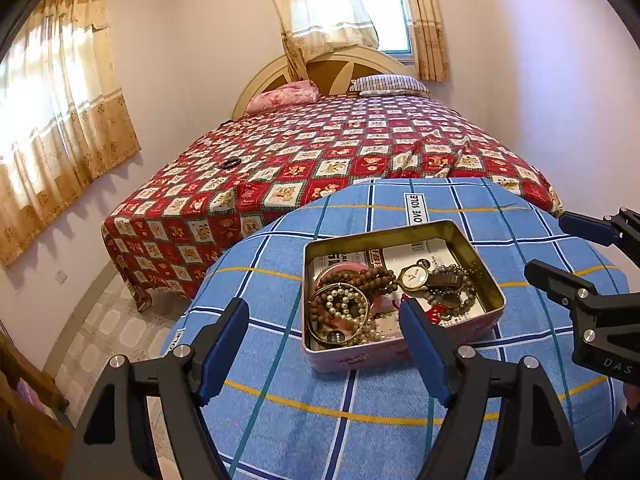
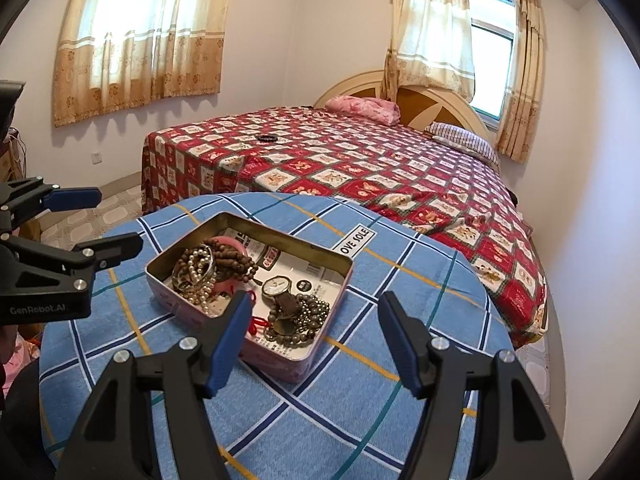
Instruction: Organize jewelry
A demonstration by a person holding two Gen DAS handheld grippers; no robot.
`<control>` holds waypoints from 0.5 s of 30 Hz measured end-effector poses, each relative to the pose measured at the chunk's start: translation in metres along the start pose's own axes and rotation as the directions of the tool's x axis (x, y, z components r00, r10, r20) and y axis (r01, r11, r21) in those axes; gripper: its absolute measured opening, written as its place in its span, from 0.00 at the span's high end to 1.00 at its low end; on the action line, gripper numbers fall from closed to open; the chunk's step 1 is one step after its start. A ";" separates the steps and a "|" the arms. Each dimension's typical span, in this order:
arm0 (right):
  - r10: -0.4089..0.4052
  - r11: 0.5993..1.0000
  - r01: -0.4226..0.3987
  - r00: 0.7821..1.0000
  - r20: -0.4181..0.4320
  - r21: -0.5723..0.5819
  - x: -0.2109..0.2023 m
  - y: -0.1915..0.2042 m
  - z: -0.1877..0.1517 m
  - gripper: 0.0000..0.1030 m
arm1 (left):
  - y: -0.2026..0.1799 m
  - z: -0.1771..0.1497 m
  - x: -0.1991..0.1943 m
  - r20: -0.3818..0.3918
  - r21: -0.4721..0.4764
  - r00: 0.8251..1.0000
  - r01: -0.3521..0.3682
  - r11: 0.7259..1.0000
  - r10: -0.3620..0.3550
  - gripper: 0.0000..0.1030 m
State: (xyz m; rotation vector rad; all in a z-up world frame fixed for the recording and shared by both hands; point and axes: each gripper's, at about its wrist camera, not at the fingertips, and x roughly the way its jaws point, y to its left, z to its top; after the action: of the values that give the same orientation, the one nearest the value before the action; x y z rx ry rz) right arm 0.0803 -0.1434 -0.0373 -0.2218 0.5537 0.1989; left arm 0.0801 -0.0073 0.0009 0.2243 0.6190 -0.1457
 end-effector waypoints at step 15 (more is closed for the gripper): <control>0.000 1.000 0.000 1.000 0.016 0.011 -0.013 0.000 -0.002 0.32 | -0.002 0.000 -0.011 0.013 -0.005 1.000 0.013 1.000 -0.013 0.24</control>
State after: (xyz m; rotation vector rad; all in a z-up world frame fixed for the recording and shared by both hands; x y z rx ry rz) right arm 0.0688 -0.1459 -0.0319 -0.2098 0.5386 0.1974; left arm 0.0704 -0.0089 0.0071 0.2143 0.6078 -0.1576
